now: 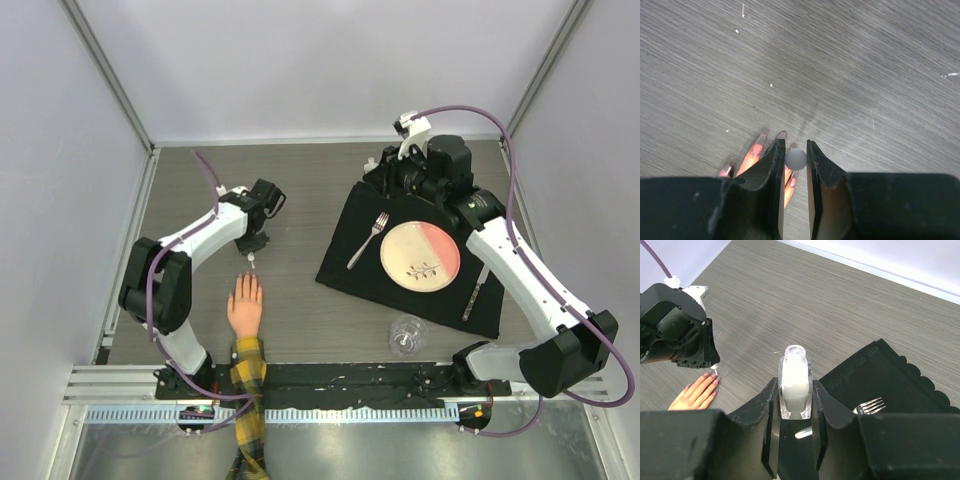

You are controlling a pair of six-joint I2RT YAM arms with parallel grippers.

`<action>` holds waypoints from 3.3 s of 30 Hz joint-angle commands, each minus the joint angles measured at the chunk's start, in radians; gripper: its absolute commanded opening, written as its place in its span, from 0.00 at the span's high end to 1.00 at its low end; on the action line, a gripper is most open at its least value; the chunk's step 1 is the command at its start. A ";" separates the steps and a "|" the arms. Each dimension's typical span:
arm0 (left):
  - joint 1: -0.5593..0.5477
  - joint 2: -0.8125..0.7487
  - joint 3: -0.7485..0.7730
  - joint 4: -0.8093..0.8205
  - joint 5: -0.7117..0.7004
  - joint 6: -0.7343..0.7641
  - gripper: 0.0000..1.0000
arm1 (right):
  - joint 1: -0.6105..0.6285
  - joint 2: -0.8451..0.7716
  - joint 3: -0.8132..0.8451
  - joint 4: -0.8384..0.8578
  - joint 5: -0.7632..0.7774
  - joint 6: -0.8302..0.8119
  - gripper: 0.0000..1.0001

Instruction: Paint the nails

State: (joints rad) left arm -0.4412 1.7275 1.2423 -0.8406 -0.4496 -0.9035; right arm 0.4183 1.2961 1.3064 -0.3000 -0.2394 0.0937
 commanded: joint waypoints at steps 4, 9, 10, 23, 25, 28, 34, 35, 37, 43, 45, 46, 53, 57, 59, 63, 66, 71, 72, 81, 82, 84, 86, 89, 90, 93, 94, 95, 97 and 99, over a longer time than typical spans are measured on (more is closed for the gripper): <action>-0.016 -0.043 -0.037 0.015 -0.004 -0.018 1.00 | -0.003 -0.041 0.014 0.061 -0.020 0.018 1.00; -0.014 -0.026 -0.046 0.018 -0.006 -0.032 1.00 | -0.003 -0.043 0.011 0.059 -0.018 0.014 1.00; -0.014 -0.023 -0.047 0.018 -0.005 -0.031 1.00 | -0.003 -0.041 0.013 0.059 -0.017 0.015 1.00; -0.014 0.015 -0.035 0.012 0.011 -0.040 1.00 | -0.003 -0.026 0.027 0.059 -0.011 0.006 1.00; -0.014 0.017 -0.034 0.008 0.006 -0.038 1.00 | -0.003 -0.026 0.028 0.059 -0.008 0.005 1.00; -0.016 0.014 -0.037 0.006 -0.001 -0.041 1.00 | -0.004 -0.026 0.028 0.056 -0.008 0.005 1.00; -0.013 0.026 -0.021 0.014 -0.001 -0.035 1.00 | -0.004 -0.021 0.028 0.058 -0.008 0.005 1.00; -0.013 0.030 -0.018 0.014 -0.003 -0.034 1.00 | -0.003 -0.023 0.028 0.058 -0.006 0.005 1.00; -0.013 0.030 -0.015 0.012 -0.006 -0.029 1.00 | -0.004 -0.023 0.028 0.056 -0.005 0.003 1.00; -0.002 0.038 -0.007 0.014 -0.009 -0.029 1.00 | -0.004 -0.017 0.033 0.058 -0.005 -0.003 1.00; 0.001 0.043 -0.003 0.015 -0.008 -0.026 1.00 | -0.004 -0.014 0.034 0.056 -0.001 -0.003 1.00; 0.002 0.046 0.000 0.017 -0.006 -0.028 1.00 | -0.003 -0.014 0.034 0.055 -0.001 -0.003 1.00; 0.010 0.053 0.005 0.018 -0.006 -0.020 1.00 | -0.003 -0.008 0.040 0.053 0.000 -0.005 1.00; 0.015 0.055 0.006 0.023 -0.006 -0.014 1.00 | -0.003 -0.004 0.045 0.052 0.003 -0.009 1.00; 0.015 0.058 0.012 0.021 -0.006 -0.009 1.00 | -0.003 0.000 0.047 0.052 0.003 -0.009 1.00; 0.016 0.066 0.017 0.024 -0.003 -0.009 1.00 | -0.003 0.003 0.050 0.052 0.005 -0.014 1.00; 0.018 0.069 0.020 0.025 -0.003 -0.008 1.00 | -0.003 0.005 0.053 0.050 0.006 -0.015 1.00; 0.022 0.073 0.023 0.028 0.000 -0.005 1.00 | -0.004 0.008 0.056 0.048 0.008 -0.020 1.00; 0.024 0.073 0.025 0.031 0.002 -0.005 1.00 | -0.004 0.008 0.056 0.050 0.009 -0.020 1.00; 0.029 0.081 0.045 0.034 -0.004 0.008 1.00 | -0.003 0.009 0.057 0.050 0.009 -0.022 1.00; 0.027 0.081 0.049 0.031 -0.008 0.011 1.00 | -0.004 0.009 0.059 0.048 0.009 -0.023 1.00; 0.029 0.075 0.065 0.015 -0.011 0.012 1.00 | -0.003 0.008 0.059 0.048 0.008 -0.022 1.00; 0.029 0.052 0.062 0.005 -0.011 0.009 1.00 | -0.004 0.009 0.057 0.051 0.003 -0.019 1.00; 0.029 0.015 0.040 -0.011 -0.009 0.002 1.00 | -0.003 0.005 0.045 0.065 -0.009 -0.003 1.00; 0.027 0.006 0.034 -0.011 -0.008 0.000 1.00 | -0.003 0.000 0.042 0.068 -0.012 -0.002 1.00; 0.021 -0.019 0.010 -0.012 -0.003 -0.005 1.00 | -0.003 -0.008 0.033 0.070 -0.014 0.005 1.00; 0.018 -0.022 0.003 -0.014 0.000 -0.005 1.00 | -0.003 -0.011 0.031 0.068 -0.015 0.005 1.00; 0.016 -0.023 -0.007 -0.015 0.000 -0.012 1.00 | -0.003 -0.017 0.030 0.070 -0.015 0.008 1.00; 0.012 -0.026 -0.017 -0.015 0.005 -0.017 1.00 | -0.003 -0.018 0.028 0.070 -0.017 0.011 1.00; 0.004 -0.025 -0.023 -0.021 0.003 -0.021 1.00 | -0.003 -0.021 0.027 0.067 -0.017 0.009 1.00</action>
State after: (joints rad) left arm -0.4252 1.7355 1.2385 -0.8436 -0.4339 -0.9096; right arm 0.4168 1.3090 1.3167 -0.2993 -0.2413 0.0879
